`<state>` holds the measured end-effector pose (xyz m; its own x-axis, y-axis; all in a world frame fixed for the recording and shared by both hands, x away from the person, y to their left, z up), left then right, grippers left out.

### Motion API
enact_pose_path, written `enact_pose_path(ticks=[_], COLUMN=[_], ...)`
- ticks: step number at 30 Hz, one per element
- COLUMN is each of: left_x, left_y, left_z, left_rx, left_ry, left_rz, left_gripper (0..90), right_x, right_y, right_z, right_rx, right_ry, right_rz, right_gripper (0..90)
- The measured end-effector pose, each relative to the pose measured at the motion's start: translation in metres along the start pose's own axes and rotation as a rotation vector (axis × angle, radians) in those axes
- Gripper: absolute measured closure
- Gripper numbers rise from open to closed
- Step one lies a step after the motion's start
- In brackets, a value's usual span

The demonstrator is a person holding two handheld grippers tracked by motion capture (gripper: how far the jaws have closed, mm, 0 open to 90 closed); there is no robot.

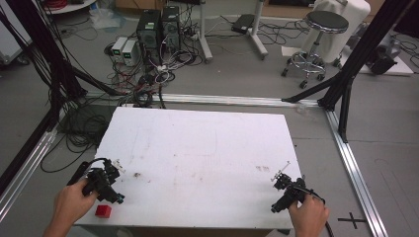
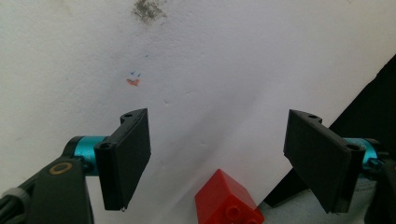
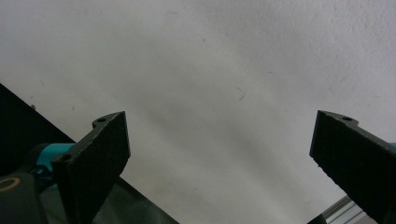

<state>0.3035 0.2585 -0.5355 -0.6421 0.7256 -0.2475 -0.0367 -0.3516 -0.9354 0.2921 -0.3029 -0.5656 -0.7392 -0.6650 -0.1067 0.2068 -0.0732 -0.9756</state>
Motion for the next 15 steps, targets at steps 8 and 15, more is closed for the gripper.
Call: enact_pose_path(ticks=[8, 15], left_x=[-0.0005, -0.0007], left_y=[-0.0003, 0.0004], left_z=[0.0012, 0.0012], left_rx=[0.0, 0.005], left_ry=[0.006, 0.012], left_rz=[0.0, -0.003], left_gripper=[23.3, 23.2], right_x=[0.0004, 0.0003], right_y=[0.0, 0.0002], right_z=[-0.0008, -0.0018], right_rx=[-0.005, -0.008], right_ry=[0.004, 0.0], right_rz=[-0.003, -0.006], right_gripper=[4.2, 4.2])
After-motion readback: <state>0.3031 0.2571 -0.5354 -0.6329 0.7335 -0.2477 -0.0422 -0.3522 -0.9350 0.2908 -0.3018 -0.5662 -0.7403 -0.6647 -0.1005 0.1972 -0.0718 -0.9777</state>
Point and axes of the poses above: each handheld gripper's, and its own axes: y roughly forward along the jaws, x roughly out of its underside, z roughly to its right, the point moved 6 cm from there along y, roughly forward along the jaws, and after that the axes turned 11 degrees about x, right-handed, at the moved point
